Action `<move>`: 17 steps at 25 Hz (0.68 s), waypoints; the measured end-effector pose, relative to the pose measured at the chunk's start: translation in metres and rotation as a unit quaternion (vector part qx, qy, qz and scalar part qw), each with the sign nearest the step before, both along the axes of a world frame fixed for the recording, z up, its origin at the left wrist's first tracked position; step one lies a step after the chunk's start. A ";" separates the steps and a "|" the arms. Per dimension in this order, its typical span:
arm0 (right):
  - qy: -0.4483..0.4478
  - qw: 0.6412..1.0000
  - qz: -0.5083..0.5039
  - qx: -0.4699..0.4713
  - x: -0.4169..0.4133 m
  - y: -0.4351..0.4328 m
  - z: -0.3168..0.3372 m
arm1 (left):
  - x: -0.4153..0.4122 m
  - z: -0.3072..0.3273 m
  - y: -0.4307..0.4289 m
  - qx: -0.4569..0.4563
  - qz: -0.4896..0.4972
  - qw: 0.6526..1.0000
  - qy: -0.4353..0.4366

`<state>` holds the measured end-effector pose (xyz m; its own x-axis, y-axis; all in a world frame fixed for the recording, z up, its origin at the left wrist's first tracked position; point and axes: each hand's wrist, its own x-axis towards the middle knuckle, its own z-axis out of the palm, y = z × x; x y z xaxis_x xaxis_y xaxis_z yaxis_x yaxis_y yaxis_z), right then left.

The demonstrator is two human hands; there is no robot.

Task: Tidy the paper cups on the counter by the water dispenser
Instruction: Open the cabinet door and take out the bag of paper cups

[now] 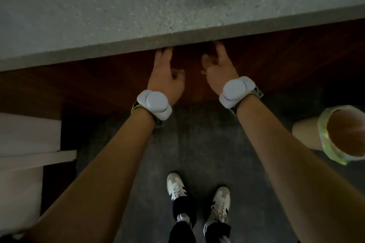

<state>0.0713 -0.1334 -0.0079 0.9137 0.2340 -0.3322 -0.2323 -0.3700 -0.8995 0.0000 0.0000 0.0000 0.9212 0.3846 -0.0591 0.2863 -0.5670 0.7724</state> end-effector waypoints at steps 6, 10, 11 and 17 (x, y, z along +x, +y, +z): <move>-0.078 0.996 0.028 -0.024 -0.008 -0.017 0.012 | -0.014 0.013 -0.011 -0.008 0.004 1.000 -0.019; -0.099 0.995 0.024 -0.019 -0.019 -0.032 0.021 | -0.030 0.025 -0.027 -0.036 0.026 0.999 -0.008; -0.095 0.995 0.026 -0.022 -0.022 -0.034 0.022 | -0.034 0.027 -0.030 -0.029 0.033 0.999 0.001; -0.045 0.997 -0.023 -0.058 -0.039 -0.058 0.035 | -0.051 0.044 -0.047 0.038 0.011 0.995 0.087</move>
